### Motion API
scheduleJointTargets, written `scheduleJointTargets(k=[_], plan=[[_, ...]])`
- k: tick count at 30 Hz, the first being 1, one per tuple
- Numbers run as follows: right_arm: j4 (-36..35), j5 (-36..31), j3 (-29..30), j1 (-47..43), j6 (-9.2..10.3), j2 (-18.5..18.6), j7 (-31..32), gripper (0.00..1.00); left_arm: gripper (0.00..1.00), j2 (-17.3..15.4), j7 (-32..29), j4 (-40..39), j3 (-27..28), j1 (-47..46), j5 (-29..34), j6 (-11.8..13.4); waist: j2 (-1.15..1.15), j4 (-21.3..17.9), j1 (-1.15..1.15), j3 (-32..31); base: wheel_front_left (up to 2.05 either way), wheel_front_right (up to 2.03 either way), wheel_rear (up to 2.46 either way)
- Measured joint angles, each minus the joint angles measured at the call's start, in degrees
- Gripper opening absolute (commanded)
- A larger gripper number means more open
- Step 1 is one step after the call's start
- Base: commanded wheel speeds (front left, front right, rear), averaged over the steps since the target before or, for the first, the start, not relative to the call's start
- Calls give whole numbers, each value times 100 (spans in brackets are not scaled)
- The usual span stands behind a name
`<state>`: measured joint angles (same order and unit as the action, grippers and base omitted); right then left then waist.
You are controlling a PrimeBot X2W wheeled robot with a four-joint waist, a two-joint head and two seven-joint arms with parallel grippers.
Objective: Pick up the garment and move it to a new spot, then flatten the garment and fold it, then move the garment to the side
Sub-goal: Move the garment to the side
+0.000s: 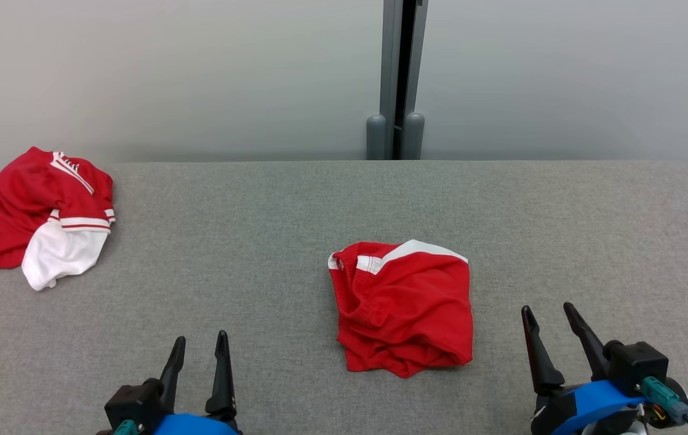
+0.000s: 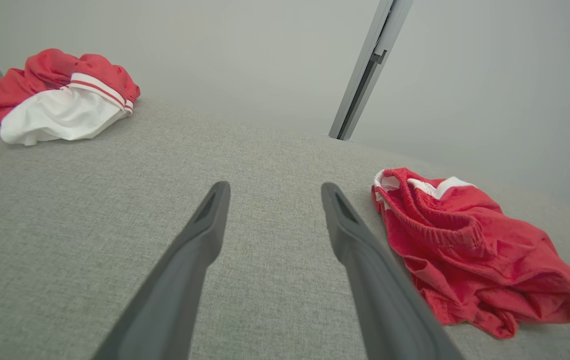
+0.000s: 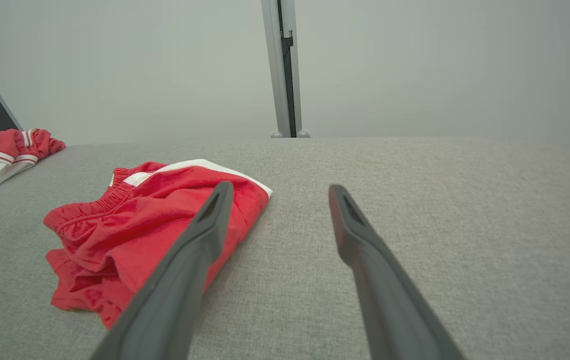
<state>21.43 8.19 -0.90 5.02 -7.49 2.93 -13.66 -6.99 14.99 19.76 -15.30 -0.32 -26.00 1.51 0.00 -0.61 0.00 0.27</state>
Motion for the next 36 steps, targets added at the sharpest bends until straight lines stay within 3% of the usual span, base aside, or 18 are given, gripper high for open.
scheduleJointTargets(k=[9, 20, 30, 31, 32, 33, 34, 35, 36], plan=[[45, -205, 119, 334, 0, -2, 415, 100, 100, 5, 0, -1, -48, -17, 37, -4, 0, 61, 0, 90, 0, 0, 0], [628, -138, 290, 1524, 0, -11, 3275, 100, 100, 15, 0, 118, -119, -244, 87, -4, 0, 434, 0, 389, 0, 0, 0], [1095, -21, 414, 1806, 0, 15, 4217, 100, 100, 54, 0, 156, -62, -387, 114, -54, 0, 881, 1, 835, 0, 0, 0], [1103, 22, 390, 1834, 1, 20, 4234, 94, 100, 60, 0, 151, -54, -409, 134, -54, 0, 905, 1, 881, 0, 0, 0], [1101, 52, 354, 1861, 1, 21, 4233, 64, 100, 75, 0, 147, -44, -436, 138, -55, 0, 925, 1, 924, 0, 0, 0], [1096, 58, 318, 1889, 1, 25, 4223, 45, 100, 85, 0, 140, -35, -453, 146, -55, 0, 935, 1, 966, 0, 0, 0], [1087, 65, 279, 1912, 1, 35, 4196, 40, 100, 90, 0, 133, -31, -458, 155, -57, 0, 938, 1, 1004, 0, 0, 0], [1062, 65, 211, 1929, 0, 58, 4127, 18, 100, 91, 0, 131, -29, -458, 182, -73, 0, 929, 1, 1041, 0, 0, 0], [1035, 64, 154, 1937, 0, 76, 4036, 5, 100, 91, 0, 122, -24, -461, 197, -82, 0, 905, 1, 1070, 0, 0, 0]])
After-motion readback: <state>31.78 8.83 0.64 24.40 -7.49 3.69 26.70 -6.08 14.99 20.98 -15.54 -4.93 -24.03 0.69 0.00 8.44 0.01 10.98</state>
